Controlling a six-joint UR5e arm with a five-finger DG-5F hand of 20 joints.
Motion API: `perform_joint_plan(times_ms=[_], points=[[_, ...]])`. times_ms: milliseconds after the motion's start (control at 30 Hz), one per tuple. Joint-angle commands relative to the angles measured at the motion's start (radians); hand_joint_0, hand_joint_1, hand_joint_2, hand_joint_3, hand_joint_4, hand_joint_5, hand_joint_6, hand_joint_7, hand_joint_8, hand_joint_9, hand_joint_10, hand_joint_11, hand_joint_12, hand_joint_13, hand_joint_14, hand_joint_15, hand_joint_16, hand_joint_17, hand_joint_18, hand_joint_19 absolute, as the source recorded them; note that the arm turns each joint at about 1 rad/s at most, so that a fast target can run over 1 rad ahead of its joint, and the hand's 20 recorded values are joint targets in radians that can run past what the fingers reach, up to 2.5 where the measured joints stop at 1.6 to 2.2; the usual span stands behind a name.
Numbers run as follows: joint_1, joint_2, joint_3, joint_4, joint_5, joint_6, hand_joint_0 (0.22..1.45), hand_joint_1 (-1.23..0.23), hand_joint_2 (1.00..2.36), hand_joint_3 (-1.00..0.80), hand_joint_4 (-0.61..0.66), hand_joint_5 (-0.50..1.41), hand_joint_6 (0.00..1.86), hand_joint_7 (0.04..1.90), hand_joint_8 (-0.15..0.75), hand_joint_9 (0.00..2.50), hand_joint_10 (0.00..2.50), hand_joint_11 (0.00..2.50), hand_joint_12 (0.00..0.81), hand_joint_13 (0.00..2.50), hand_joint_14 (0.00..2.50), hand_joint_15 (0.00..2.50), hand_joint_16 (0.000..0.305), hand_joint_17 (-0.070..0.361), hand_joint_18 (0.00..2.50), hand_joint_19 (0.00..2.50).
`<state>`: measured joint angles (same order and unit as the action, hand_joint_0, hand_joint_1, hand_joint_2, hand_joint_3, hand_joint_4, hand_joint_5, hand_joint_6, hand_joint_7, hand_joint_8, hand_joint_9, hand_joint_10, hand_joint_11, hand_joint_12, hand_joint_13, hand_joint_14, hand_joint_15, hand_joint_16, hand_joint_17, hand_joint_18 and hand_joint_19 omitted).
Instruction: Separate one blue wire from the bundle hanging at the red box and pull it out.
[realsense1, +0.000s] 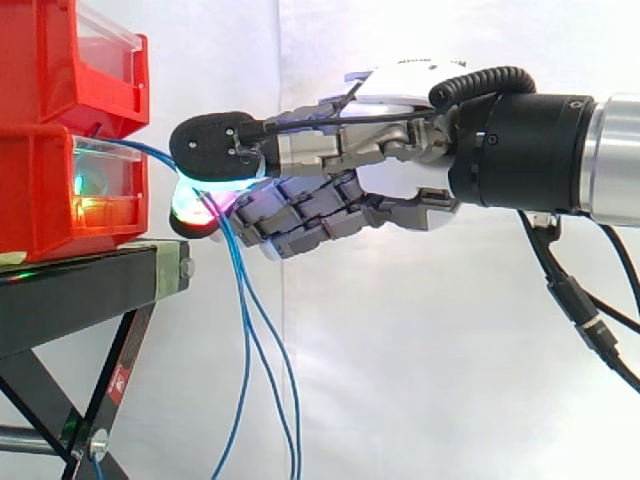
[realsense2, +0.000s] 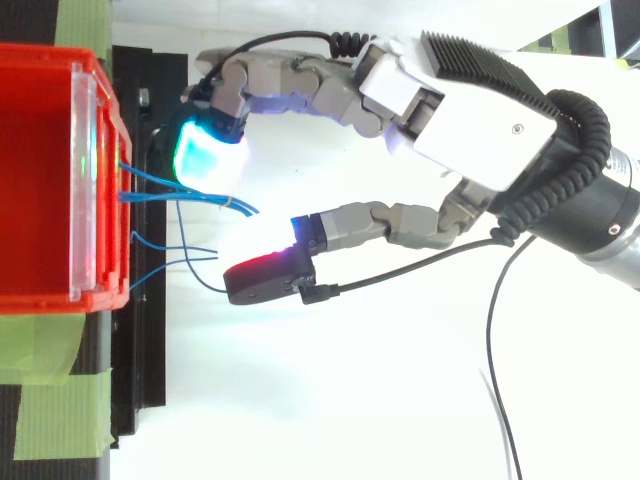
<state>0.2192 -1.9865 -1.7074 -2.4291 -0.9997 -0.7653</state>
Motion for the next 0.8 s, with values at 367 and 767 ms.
perform_joint_plan(times_ms=[367, 767], points=[[-0.004, -0.049, -0.001, 0.036, 0.0, 0.069, 0.58, -0.74, 1.0, -0.49, 0.28, -0.11, 0.53, 1.21, 0.339, 0.57, 0.01, 0.15, 0.412, 0.38, 0.0, 0.16, 0.055, 0.123, 0.44, 0.16], [-0.008, -0.049, 0.0, 0.036, -0.083, 0.169, 0.58, -0.72, 1.0, -0.48, 0.28, -0.11, 0.53, 1.2, 0.341, 0.58, 0.0, 0.16, 0.413, 0.38, 0.01, 0.17, 0.055, 0.123, 0.45, 0.17]])
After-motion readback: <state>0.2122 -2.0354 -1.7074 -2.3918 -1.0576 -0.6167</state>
